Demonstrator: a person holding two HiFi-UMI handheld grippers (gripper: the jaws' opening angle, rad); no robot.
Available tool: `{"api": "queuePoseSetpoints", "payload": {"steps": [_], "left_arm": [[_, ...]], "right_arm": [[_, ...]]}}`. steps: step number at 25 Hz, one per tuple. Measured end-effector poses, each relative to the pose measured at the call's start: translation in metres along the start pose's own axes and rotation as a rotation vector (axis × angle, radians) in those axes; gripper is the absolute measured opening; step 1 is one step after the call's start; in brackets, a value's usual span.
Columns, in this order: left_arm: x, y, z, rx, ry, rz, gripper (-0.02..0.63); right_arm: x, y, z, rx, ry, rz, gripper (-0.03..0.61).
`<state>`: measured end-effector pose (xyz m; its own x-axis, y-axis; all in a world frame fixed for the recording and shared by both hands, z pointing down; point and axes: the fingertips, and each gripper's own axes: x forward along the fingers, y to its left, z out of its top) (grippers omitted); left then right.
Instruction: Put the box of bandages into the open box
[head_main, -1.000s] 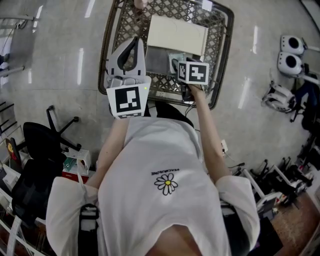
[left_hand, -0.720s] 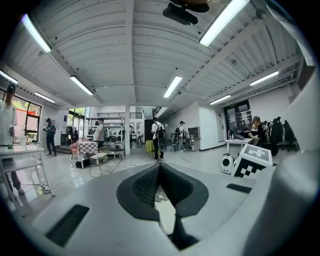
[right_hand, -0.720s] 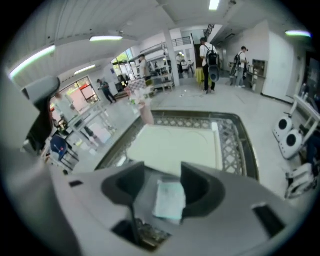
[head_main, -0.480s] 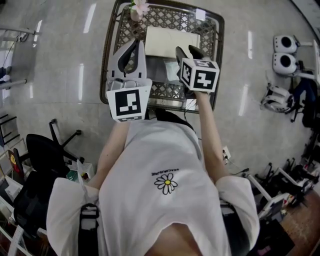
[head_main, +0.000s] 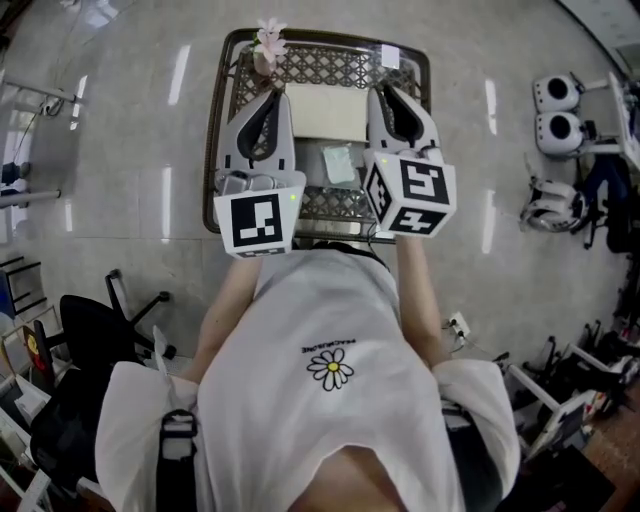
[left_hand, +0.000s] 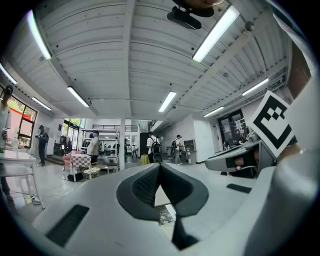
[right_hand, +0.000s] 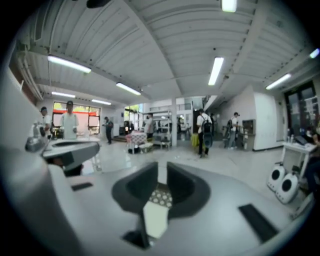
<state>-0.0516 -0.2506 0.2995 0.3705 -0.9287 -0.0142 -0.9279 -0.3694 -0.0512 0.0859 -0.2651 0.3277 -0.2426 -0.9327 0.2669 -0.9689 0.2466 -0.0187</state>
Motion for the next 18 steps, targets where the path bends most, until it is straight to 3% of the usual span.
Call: {"api": "queuePoseSetpoints", "payload": {"steps": [8, 18], "left_arm": [[-0.002, -0.008, 0.034, 0.009, -0.068, -0.016, 0.020], [-0.011, -0.011, 0.043, 0.021, -0.087, -0.006, 0.020]], "right_arm": [[-0.044, 0.002, 0.041, -0.026, -0.198, -0.050, 0.035], [-0.061, 0.004, 0.042, -0.028, -0.257, -0.063, 0.031]]}}
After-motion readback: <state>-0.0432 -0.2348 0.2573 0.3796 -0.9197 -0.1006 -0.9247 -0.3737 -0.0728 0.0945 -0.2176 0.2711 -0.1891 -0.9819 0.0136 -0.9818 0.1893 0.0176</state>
